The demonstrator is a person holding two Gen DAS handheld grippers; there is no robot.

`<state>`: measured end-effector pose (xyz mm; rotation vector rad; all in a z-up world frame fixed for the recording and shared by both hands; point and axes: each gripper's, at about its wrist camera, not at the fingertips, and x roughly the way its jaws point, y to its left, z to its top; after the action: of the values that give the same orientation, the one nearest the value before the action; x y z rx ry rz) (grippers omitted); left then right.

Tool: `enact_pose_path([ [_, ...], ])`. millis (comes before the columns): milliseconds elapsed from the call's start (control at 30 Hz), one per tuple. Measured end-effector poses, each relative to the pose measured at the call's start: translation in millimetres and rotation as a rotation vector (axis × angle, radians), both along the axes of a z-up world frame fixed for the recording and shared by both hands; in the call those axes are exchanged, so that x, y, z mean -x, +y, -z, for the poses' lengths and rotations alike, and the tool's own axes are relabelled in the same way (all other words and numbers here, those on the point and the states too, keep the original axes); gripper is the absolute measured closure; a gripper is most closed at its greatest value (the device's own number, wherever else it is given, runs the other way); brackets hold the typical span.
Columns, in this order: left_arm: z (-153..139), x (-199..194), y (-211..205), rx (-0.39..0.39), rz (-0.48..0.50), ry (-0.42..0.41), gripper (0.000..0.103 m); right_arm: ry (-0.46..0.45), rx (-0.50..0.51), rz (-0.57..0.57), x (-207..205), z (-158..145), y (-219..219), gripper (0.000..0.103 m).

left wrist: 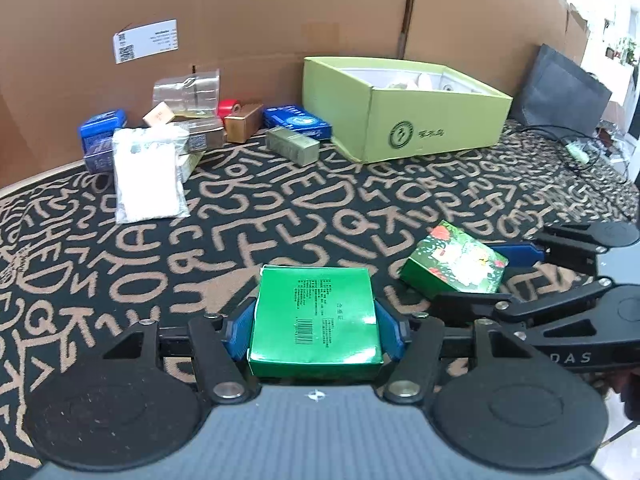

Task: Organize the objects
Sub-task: 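Lower both green boxes into the lime-green box and release them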

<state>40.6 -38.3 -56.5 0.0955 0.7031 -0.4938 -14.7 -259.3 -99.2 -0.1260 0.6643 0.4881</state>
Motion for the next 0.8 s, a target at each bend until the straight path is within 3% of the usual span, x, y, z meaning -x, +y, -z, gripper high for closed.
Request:
enact_pose_path([
  [133, -19, -5, -11, 0.037, 0.035, -0.042, 0.039, -0.028, -0.039, 0.029, -1, -14, -15, 0.043],
  [367, -72, -33, -50, 0.120, 0.135, -0.140, 0.039, -0.158, -0.055, 0.102, -17, -55, -49, 0.043],
  [500, -96, -62, -81, 0.108, 0.139, -0.204, 0.039, -0.234, -0.059, 0.153, -38, -78, -69, 0.043],
  [600, -105, -91, -104, 0.112, 0.127, -0.204, 0.039, -0.273, -0.070, 0.204, -62, -90, -83, 0.043],
  [800, -104, -150, -145, 0.069, 0.093, -0.207, 0.039, -0.284, -0.074, 0.274, -122, -98, -101, 0.043],
])
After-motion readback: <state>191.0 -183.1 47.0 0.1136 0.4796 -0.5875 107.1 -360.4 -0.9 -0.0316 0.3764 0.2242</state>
